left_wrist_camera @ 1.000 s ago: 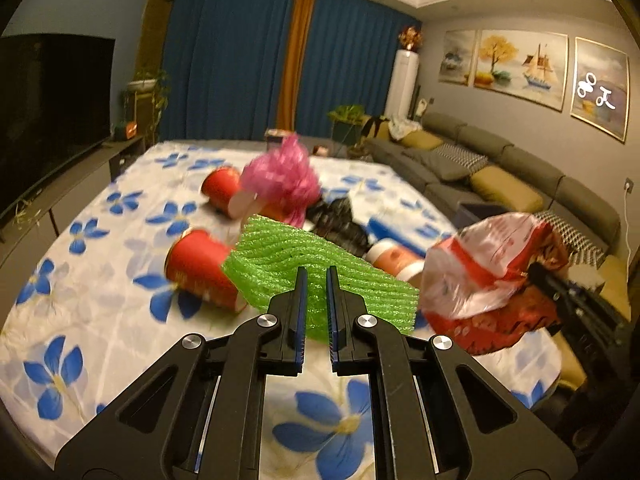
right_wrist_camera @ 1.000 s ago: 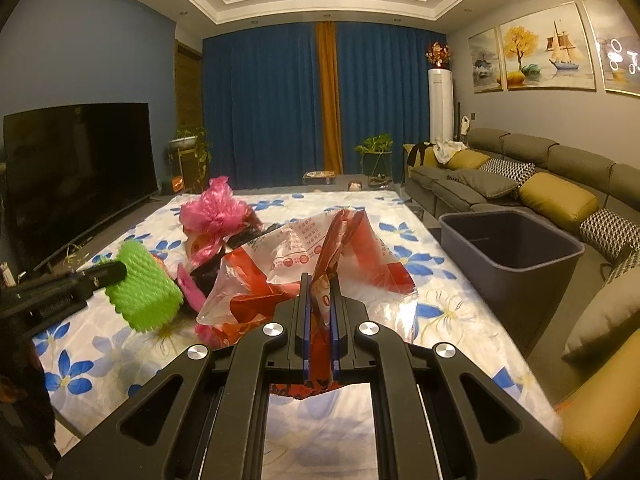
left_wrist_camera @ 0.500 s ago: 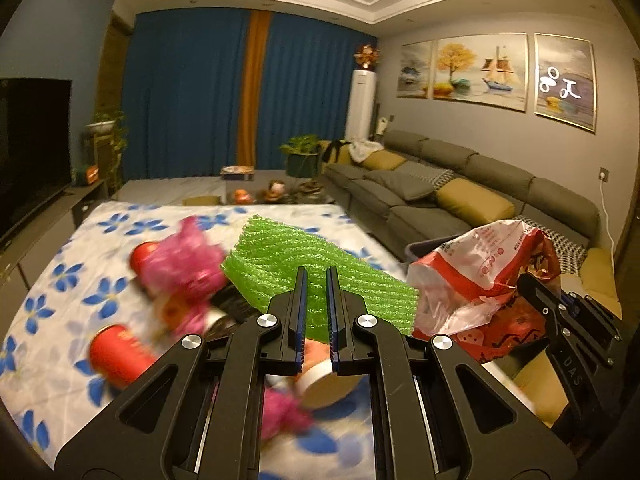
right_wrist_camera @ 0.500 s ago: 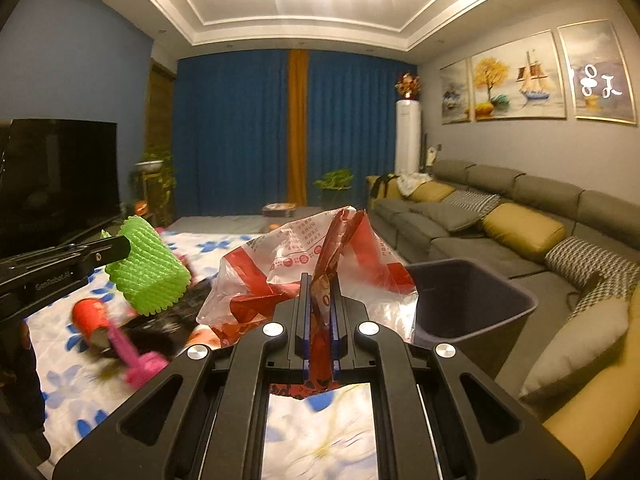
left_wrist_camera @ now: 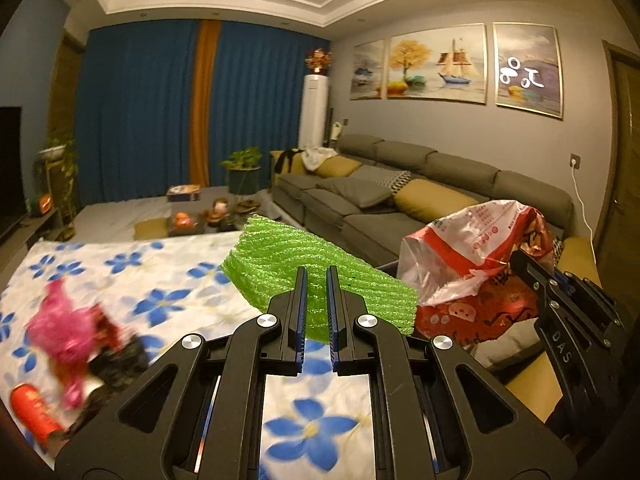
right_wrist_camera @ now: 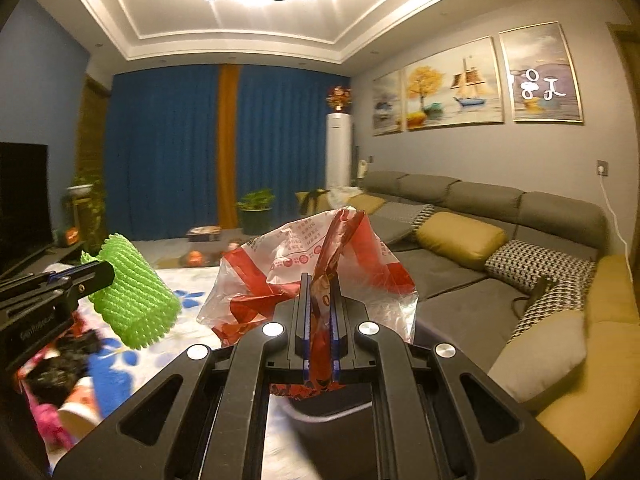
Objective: Collect trash
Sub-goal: 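Carry the snack bag and green net over the grey bin with both tools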
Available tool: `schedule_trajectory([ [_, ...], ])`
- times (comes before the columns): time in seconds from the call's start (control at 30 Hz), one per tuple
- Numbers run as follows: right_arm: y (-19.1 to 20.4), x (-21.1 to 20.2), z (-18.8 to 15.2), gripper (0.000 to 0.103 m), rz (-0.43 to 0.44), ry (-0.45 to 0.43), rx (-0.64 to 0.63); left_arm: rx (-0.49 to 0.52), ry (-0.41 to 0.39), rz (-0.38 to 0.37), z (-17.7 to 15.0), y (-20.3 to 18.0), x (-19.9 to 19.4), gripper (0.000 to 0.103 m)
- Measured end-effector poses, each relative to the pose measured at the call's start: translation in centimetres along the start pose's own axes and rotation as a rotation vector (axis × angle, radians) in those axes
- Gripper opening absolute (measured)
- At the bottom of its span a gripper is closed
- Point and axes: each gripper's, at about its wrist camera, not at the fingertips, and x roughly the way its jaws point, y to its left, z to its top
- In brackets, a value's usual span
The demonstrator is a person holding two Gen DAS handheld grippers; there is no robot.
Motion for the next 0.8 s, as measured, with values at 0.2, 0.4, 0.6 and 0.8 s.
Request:
schedule_trajectory([
  [0.2,-1.9,2.6,-0.2,0.008,-0.047,0.008,0.017,-0.003,0.015,-0.039,0.4,-2.8,4.8,0.009],
  [0.4,-3.6,5.3,-0.4,0.008,-0.073,0.039,0.036,0.019,0.04,-0.047,-0.1,-5.0,8.3,0.009],
  [0.6,-5.0,7.3,-1.0,0.008,-0.091,0.063,0.05,0.03,0.057,-0.058,-0.3,-6.3,10.5,0.009],
  [0.8,-6.1,8.8,-1.1,0.008,-0.095,0.082,0.067,0.027,0.078,-0.081,-0.7,-6.6,12.3,0.01],
])
